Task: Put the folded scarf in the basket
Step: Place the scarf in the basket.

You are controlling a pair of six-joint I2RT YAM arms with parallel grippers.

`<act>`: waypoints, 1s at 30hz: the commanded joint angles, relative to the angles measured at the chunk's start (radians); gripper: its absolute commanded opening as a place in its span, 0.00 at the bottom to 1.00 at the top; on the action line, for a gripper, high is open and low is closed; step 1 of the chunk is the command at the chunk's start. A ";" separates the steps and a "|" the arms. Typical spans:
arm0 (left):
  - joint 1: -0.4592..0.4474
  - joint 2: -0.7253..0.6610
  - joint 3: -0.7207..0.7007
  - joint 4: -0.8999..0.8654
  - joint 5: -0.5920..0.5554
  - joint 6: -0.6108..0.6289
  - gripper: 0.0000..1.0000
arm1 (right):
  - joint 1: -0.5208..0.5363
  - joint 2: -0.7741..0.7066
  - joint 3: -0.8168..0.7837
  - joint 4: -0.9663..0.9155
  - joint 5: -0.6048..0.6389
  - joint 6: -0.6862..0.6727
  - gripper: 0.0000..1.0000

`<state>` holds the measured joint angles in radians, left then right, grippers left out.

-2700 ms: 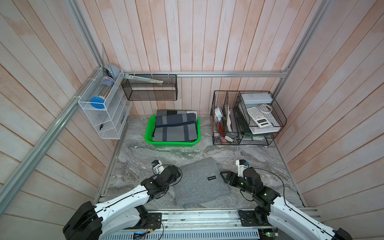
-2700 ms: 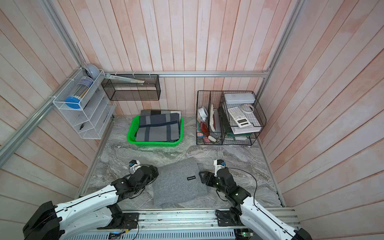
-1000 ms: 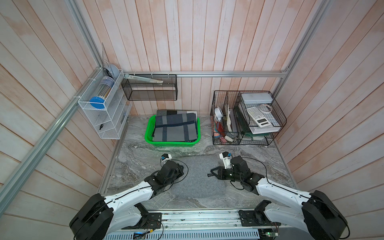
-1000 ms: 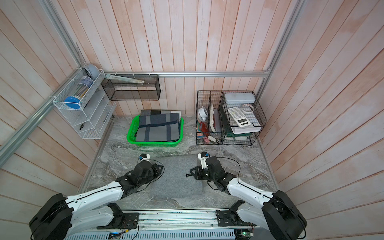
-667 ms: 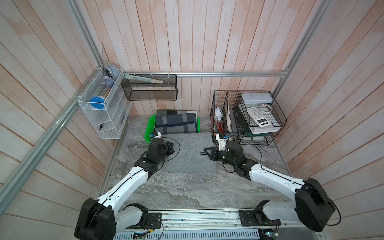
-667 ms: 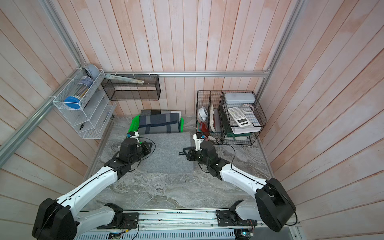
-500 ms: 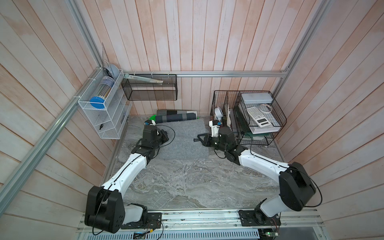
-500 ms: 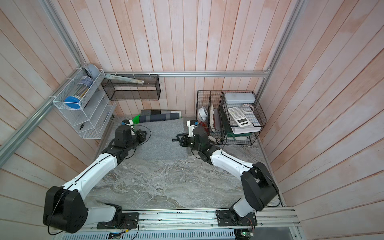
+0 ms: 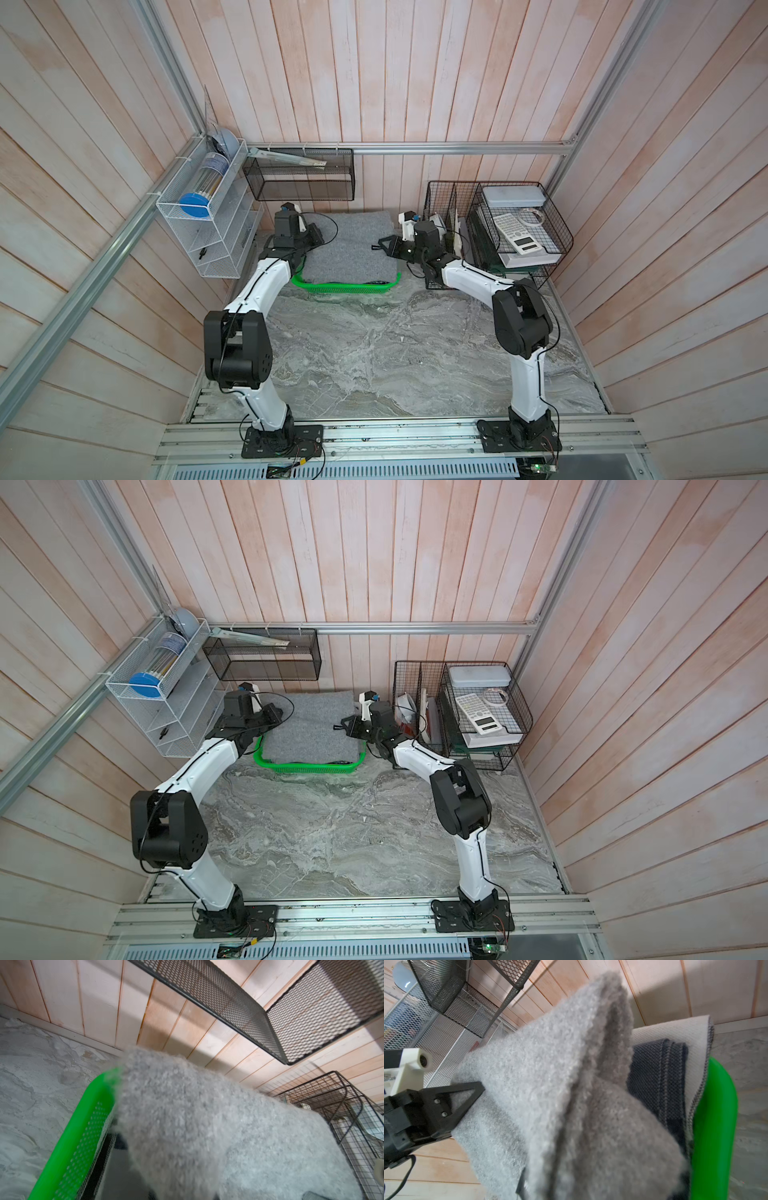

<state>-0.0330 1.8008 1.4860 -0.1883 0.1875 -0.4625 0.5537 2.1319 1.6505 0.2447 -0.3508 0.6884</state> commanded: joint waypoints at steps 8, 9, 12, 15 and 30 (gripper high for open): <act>0.034 0.093 0.070 0.033 -0.054 0.034 0.03 | -0.033 0.130 0.160 -0.083 0.000 0.003 0.24; 0.034 0.091 0.072 0.031 -0.062 0.035 0.16 | -0.034 0.134 0.170 -0.089 -0.001 -0.002 0.38; 0.035 0.068 0.072 0.034 -0.082 0.035 0.95 | -0.033 0.121 0.173 -0.096 -0.005 -0.012 0.74; 0.035 0.027 0.060 0.035 -0.079 0.027 1.00 | -0.031 0.064 0.147 -0.101 0.007 -0.025 0.94; -0.130 -0.703 -0.659 0.321 -0.325 0.165 1.00 | -0.005 -0.796 -0.765 0.078 0.375 -0.113 0.98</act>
<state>-0.1234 1.1877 0.9722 0.0284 -0.0246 -0.4061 0.5430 1.4437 1.0420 0.2718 -0.1436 0.6010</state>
